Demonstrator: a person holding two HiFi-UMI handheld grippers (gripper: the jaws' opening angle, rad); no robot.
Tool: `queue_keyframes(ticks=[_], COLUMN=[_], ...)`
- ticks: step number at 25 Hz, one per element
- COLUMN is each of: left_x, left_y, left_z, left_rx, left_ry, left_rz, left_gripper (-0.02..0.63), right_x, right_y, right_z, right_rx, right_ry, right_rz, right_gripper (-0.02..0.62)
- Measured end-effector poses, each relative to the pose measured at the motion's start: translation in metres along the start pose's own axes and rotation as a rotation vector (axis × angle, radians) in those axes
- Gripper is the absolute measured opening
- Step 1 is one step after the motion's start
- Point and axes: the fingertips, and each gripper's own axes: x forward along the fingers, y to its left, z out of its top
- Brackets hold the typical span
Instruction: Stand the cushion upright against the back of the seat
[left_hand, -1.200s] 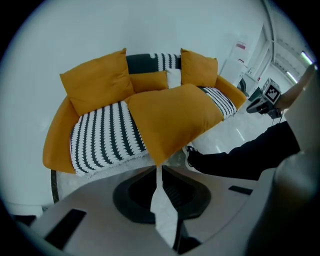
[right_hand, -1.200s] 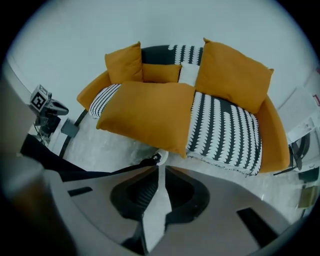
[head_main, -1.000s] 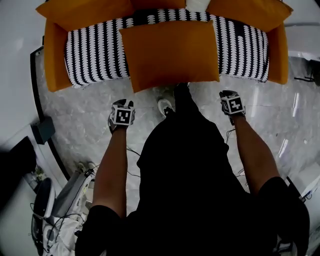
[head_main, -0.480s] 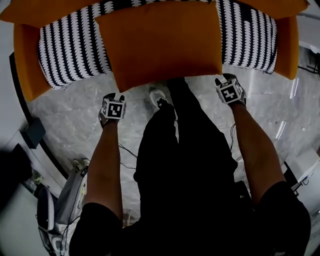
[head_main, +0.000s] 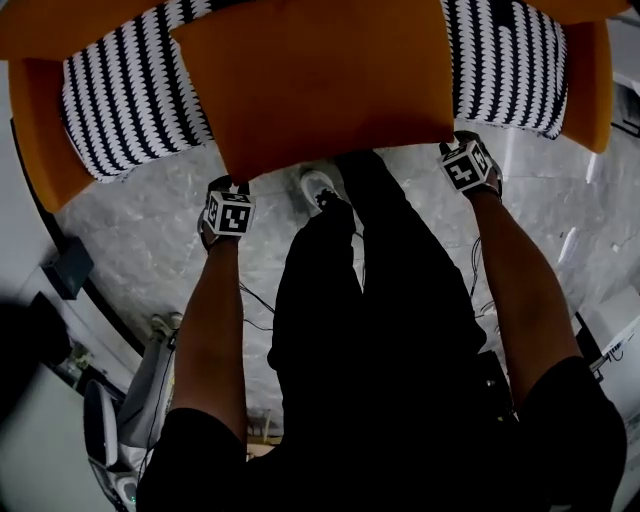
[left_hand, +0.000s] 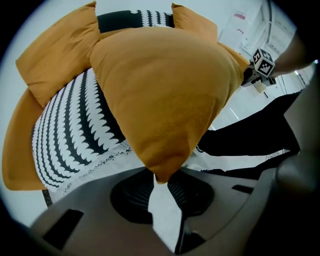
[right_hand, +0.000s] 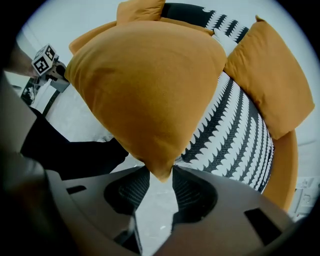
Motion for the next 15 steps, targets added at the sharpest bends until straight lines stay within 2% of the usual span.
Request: queue_keyframes(ticks=[1, 2, 4, 6, 11, 15], left_x=[-0.002, -0.006, -0.024, -0.044, -0.054, -0.080], left_y=[-0.002, -0.004, -0.009, -0.009, -0.001, -0.002], left_z=[0.004, 0.006, 0.005, 0.003, 0.020, 0.026], left_rx=[0.001, -0.002, -0.017, -0.035, -0.087, -0.106], left_ry=[-0.005, -0.009, -0.019, -0.033, -0.028, -0.028], left_rz=[0.004, 0.005, -0.002, -0.008, -0.009, -0.026], left_gripper=[0.081, 0.070, 0.057, 0.051, 0.046, 0.043], right_x=[-0.001, -0.005, -0.025, -0.045, -0.045, -0.071], right_y=[-0.001, -0.001, 0.004, 0.008, -0.005, -0.013], right_z=[0.000, -0.001, -0.001, -0.001, 0.013, 0.017], right_rx=[0.005, 0.021, 0.075, 0.105, 0.125, 0.152], right_ry=[-0.001, -0.006, -0.024, -0.035, -0.056, -0.091], right_rz=[0.000, 0.003, 0.017, 0.026, 0.102, 0.136], right_gripper=[0.148, 0.108, 0.080, 0.070, 0.061, 0.058])
